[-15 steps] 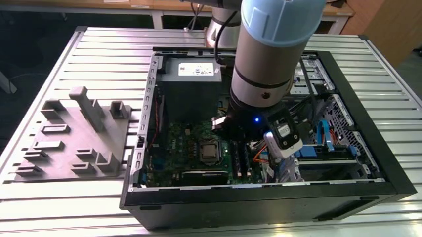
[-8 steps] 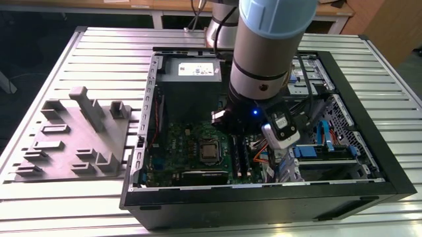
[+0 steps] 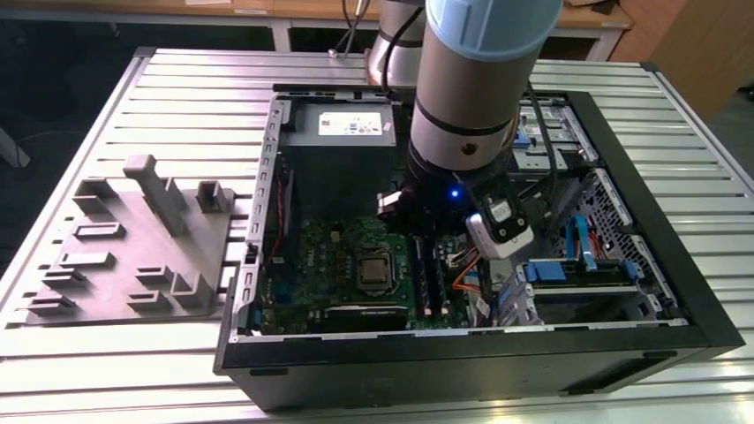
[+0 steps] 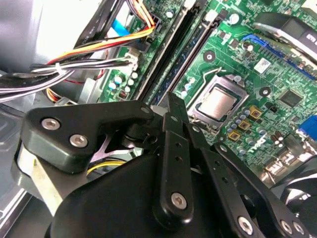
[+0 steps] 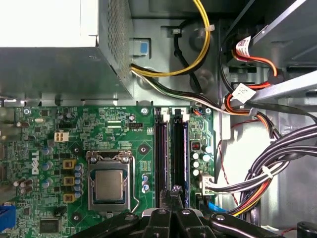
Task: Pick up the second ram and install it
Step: 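Press down the second ram until it locks into place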
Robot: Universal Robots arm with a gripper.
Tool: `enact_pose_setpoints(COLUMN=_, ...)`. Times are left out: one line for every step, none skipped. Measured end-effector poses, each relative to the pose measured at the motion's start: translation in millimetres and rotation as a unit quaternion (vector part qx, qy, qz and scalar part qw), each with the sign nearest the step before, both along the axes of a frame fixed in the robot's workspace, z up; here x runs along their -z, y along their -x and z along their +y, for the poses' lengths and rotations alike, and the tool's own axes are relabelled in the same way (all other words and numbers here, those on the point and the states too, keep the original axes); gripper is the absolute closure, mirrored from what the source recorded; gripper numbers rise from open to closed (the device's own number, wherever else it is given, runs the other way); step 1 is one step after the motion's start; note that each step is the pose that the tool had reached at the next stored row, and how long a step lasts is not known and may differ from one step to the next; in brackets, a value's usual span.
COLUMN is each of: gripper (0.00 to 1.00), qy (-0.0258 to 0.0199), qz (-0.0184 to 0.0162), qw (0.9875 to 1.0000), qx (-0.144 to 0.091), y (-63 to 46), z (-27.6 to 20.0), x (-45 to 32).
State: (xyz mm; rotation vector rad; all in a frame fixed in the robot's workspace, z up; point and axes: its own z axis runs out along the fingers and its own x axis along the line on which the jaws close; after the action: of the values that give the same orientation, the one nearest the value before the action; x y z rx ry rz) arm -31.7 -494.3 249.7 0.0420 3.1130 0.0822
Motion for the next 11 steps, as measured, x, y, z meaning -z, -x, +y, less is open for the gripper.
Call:
enact_pose_setpoints(gripper=0.9, qy=0.0, qz=0.0, qw=1.0, qx=0.0, y=0.0, z=0.1, x=-0.8)
enact_pose_setpoints(gripper=0.9, qy=-0.0001, qz=-0.0001, qw=1.0, qx=0.0, y=0.0, z=0.1, x=-1.5)
enact_pose_setpoints(gripper=0.9, qy=-0.0002, qz=-0.0001, qw=1.0, qx=0.0, y=0.0, z=0.1, x=-1.5)
enact_pose_setpoints(gripper=0.9, qy=-0.0003, qz=-0.0001, qw=1.0, qx=0.0, y=0.0, z=0.2, x=-1.5)
enact_pose_setpoints(gripper=0.9, qy=-0.0003, qz=-0.0001, qw=1.0, qx=0.0, y=0.0, z=0.1, x=-1.6)
enact_pose_setpoints(gripper=0.9, qy=-0.0002, qz=-0.0001, qw=1.0, qx=0.0, y=0.0, z=0.1, x=-1.8)
enact_pose_setpoints(gripper=0.9, qy=-0.0001, qz=-0.0001, qw=1.0, qx=0.0, y=0.0, z=0.1, x=-1.9)
enact_pose_setpoints(gripper=0.9, qy=-0.0002, qz=-0.0001, qw=1.0, qx=0.0, y=0.0, z=0.2, x=-1.9)
enact_pose_setpoints(gripper=0.9, qy=-0.0002, qz=-0.0001, qw=1.0, qx=0.0, y=0.0, z=0.1, x=-2.0)
enact_pose_setpoints(gripper=0.9, qy=-0.0001, qz=0.0, qw=1.0, qx=0.0, y=0.0, z=0.2, x=-2.4)
enact_pose_setpoints(gripper=0.9, qy=-0.0002, qz=-0.0001, qw=1.0, qx=0.0, y=0.0, z=0.2, x=-2.7)
